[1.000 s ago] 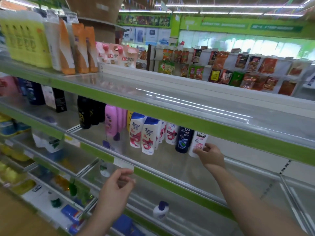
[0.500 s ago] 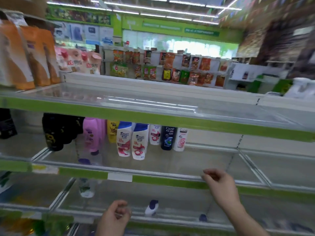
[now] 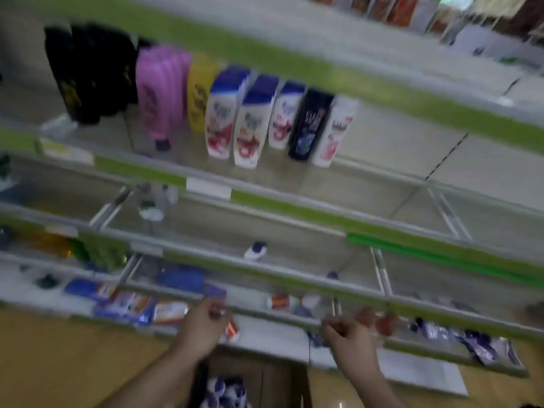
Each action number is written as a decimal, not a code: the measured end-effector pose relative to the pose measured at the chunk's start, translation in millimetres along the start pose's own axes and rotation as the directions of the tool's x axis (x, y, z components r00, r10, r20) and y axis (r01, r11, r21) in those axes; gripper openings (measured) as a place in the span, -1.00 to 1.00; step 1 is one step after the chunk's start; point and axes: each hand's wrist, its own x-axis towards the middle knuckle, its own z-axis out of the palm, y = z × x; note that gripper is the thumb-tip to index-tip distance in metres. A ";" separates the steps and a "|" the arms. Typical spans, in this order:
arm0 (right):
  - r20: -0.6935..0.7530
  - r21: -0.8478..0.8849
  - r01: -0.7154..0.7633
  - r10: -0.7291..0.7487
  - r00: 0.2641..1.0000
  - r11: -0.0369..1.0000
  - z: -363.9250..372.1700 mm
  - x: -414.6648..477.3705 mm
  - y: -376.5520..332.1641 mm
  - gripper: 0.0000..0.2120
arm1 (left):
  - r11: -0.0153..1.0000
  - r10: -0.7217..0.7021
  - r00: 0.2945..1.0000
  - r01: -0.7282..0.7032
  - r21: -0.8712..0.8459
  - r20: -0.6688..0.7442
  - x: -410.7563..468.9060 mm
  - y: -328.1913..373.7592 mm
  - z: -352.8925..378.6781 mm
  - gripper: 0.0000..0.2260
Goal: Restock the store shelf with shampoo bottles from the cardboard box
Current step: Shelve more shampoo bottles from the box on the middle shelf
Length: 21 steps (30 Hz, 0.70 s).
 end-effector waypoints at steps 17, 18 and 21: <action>0.322 -0.121 -0.243 0.269 0.908 0.962 146.4 4.1 282.2 -0.93 | 0.929 -0.343 0.939 0.337 0.154 0.009 -80.7 -216.7 147.1 -0.91; 0.328 -0.121 -0.270 0.295 0.898 0.955 161.1 8.2 295.9 -0.90 | 0.921 -0.360 0.933 0.351 0.168 0.022 -77.1 -233.5 157.9 -0.88; 0.333 -0.122 -0.300 0.323 0.886 0.946 213.6 31.1 341.9 -0.88 | 0.916 -0.368 0.928 0.352 0.194 0.054 -47.8 -290.0 189.3 -0.82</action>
